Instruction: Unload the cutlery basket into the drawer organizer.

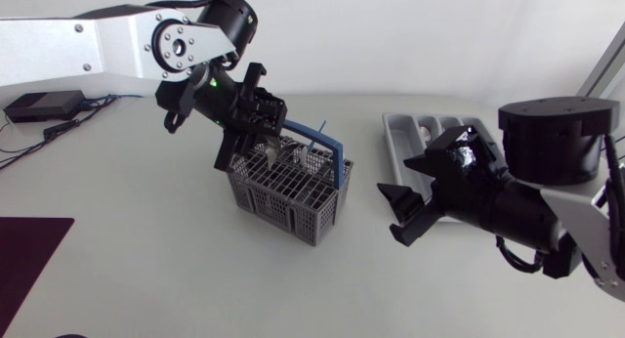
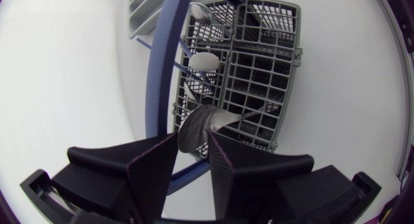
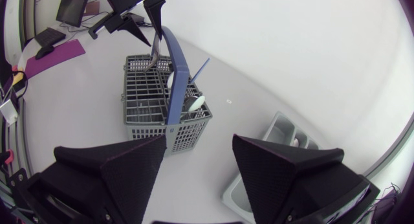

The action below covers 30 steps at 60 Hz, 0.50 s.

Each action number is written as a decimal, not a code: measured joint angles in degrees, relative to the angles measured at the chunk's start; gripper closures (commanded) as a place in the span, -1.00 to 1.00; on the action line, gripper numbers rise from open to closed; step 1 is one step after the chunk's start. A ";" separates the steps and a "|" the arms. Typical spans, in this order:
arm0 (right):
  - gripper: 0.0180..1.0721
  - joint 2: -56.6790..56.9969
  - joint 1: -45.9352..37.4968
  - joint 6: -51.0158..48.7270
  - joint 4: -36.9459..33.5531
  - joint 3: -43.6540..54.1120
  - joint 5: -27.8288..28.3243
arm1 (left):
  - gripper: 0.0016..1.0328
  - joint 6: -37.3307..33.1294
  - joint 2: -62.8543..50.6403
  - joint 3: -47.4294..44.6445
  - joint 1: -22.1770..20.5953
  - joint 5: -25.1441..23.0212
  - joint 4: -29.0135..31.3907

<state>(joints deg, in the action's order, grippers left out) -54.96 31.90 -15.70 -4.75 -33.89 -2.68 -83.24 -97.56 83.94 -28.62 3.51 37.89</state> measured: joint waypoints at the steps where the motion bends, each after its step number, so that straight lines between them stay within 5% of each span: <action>1: -0.42 0.00 0.07 -0.02 0.02 0.11 -0.15 | 0.50 0.00 0.00 0.04 0.00 0.02 0.00; 6: -0.42 0.00 0.07 -0.24 0.07 0.37 -0.63 | 0.74 0.00 0.00 0.35 0.00 0.02 -0.04; 30: -0.42 0.07 2.23 -0.92 0.26 1.25 -3.63 | 0.88 1.79 2.16 0.39 0.00 0.00 2.40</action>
<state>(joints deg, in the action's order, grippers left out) -54.89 34.13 -16.62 -4.49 -32.64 -6.31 -81.45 -95.39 84.33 -28.62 3.51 40.29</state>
